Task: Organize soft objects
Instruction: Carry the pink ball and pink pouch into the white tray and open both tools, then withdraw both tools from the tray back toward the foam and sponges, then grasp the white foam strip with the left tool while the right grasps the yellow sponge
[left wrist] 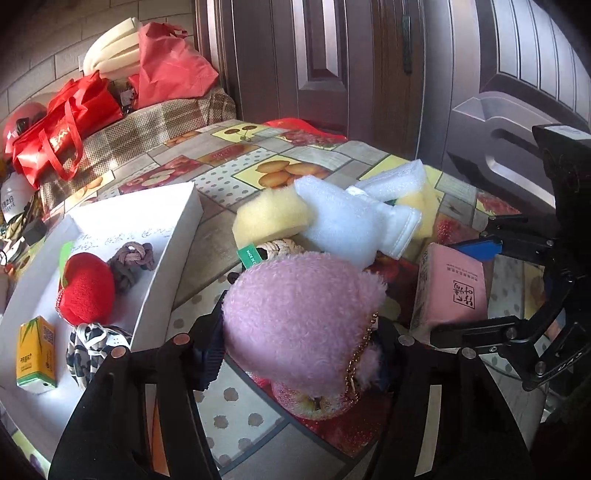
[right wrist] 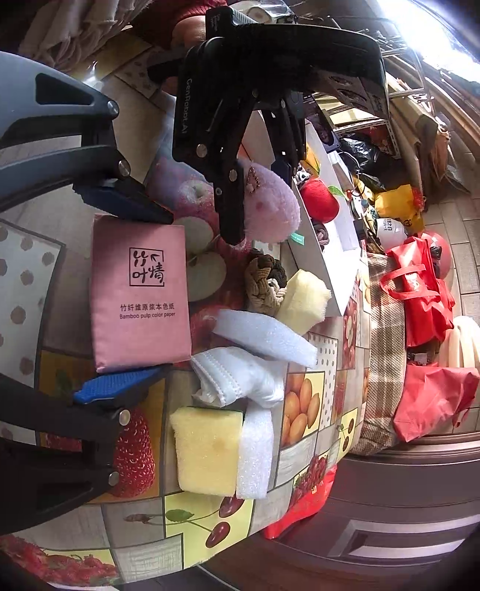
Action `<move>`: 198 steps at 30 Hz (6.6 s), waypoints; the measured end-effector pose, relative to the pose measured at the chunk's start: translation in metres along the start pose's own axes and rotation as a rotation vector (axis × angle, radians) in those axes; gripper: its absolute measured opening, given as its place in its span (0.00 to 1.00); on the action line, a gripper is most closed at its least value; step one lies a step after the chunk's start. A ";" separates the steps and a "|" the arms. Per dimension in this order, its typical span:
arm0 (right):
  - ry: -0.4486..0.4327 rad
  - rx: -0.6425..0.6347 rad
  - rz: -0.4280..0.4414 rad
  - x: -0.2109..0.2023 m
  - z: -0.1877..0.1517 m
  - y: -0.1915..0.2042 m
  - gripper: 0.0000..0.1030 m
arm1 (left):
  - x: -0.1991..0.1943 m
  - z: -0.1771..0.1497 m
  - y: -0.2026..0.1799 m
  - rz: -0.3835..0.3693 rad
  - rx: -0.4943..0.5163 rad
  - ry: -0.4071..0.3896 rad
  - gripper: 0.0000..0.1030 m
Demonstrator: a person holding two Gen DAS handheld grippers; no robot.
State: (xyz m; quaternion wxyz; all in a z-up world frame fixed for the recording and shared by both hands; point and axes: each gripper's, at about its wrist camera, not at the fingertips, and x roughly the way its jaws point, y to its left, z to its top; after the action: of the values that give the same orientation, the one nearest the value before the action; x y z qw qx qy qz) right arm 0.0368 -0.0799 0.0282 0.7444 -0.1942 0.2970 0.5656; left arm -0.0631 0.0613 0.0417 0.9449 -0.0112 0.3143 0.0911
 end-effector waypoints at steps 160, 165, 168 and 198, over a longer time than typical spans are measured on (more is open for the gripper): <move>-0.450 0.124 -0.263 -0.001 0.058 0.031 1.00 | -0.061 -0.025 0.084 0.318 -0.167 -0.289 1.00; -0.356 0.208 -0.377 -0.026 0.036 -0.034 1.00 | -0.042 -0.013 0.046 0.222 -0.069 -0.218 1.00; -0.330 0.196 -0.408 -0.037 0.029 -0.054 1.00 | -0.027 -0.005 0.024 0.152 -0.011 -0.165 1.00; 0.040 0.150 -0.204 0.017 0.033 -0.085 0.55 | 0.082 0.052 -0.021 -0.076 -0.078 0.069 0.26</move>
State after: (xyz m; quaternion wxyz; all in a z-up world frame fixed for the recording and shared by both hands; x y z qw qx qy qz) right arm 0.1282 -0.0711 0.0373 0.8045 -0.1785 0.3316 0.4592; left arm 0.0359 0.0585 0.0340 0.9351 -0.0631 0.3421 0.0667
